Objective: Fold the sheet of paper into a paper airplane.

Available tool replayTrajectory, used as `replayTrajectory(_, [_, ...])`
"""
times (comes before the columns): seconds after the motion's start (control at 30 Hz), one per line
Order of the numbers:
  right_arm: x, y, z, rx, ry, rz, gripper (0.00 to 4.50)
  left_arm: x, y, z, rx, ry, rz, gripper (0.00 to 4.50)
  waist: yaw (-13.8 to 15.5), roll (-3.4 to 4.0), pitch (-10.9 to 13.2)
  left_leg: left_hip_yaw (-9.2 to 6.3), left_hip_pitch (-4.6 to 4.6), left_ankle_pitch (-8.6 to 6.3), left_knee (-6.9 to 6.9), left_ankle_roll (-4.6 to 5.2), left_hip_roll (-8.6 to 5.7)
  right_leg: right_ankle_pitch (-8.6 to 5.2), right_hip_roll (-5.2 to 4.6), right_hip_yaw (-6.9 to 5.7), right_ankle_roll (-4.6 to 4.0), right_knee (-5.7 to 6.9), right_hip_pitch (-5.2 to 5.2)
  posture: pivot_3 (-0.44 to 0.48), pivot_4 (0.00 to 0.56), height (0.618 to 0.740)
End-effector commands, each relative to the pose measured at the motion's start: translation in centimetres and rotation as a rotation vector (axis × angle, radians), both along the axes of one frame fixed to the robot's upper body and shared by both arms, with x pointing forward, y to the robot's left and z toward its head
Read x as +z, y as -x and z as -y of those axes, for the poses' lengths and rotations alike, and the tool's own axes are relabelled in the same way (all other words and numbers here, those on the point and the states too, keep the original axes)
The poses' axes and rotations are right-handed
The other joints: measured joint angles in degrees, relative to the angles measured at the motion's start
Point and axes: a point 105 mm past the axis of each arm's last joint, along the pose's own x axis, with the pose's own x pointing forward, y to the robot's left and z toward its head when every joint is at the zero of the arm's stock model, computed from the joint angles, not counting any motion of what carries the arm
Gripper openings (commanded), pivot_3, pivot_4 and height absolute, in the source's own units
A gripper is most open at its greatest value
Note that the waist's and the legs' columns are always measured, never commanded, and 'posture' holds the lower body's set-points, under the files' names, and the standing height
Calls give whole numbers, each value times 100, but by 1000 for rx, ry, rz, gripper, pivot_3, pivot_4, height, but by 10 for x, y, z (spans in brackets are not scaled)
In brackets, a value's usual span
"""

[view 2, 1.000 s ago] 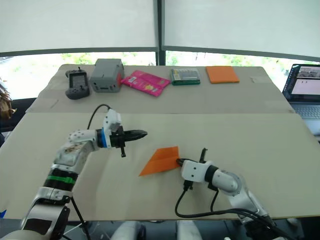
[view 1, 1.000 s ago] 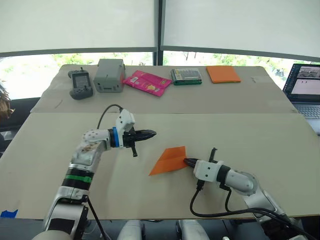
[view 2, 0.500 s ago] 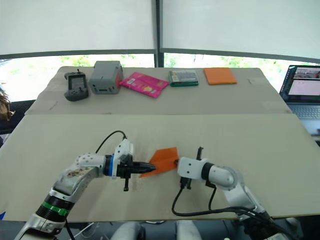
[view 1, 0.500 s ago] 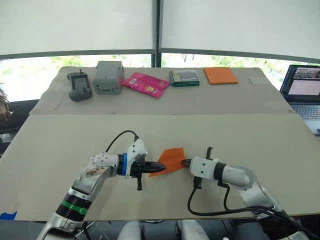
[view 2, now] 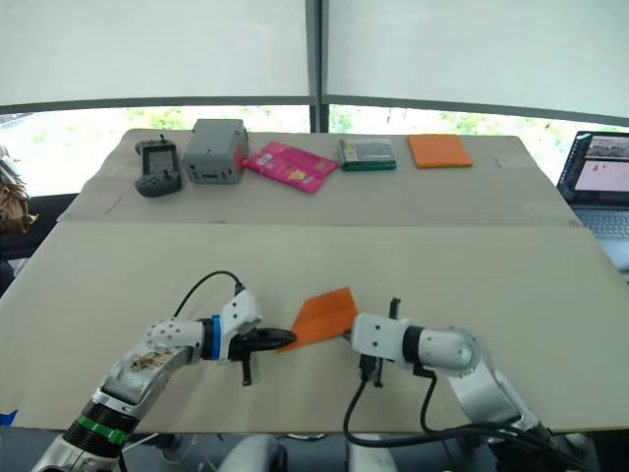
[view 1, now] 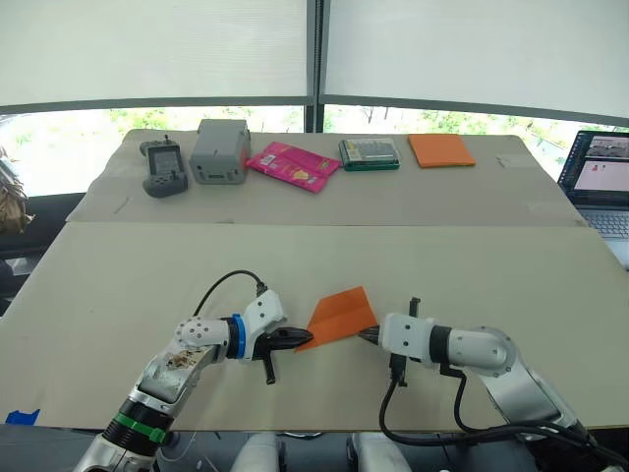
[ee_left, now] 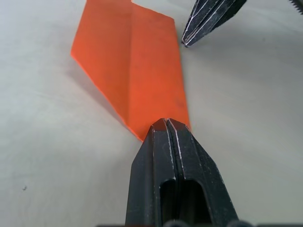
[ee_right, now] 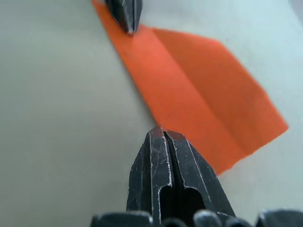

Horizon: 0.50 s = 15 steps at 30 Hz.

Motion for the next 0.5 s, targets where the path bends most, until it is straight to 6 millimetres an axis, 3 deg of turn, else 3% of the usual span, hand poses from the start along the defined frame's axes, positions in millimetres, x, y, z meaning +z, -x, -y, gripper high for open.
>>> replayTrajectory(0.03, [11, 3, -8, 69, -11, -2, 28, -8, 6, 2, -12, -22, -19, 0, 9, 0, 0, 0, 0, 0, -1, 0, -1, 0, 0, -1, 0, -1, -1, 0, 150, 740])
replayTrajectory(0.2, [11, -5, -19, 78, -24, -9, 28, -4, 1, 6, -34, -30, -2, 0, 25, 1, 1, -2, -6, -1, -2, 1, -1, 0, 0, -8, 0, -16, 0, 0, 150, 740])
replayTrajectory(0.37, [30, -28, -5, -45, -161, -93, 28, -2, 4, 11, -42, -21, -3, 0, 33, 1, 2, -2, -9, 0, -2, 1, -2, 1, -4, -8, 0, -18, 0, 0, 150, 740])
replayTrajectory(0.5, [40, -32, 13, -49, -192, -233, 1270, -4, 9, 9, -32, -22, -12, 0, 28, 2, 2, -5, -17, -3, -4, 5, -1, 1, -8, -10, 0, -28, -1, 0, 150, 740])
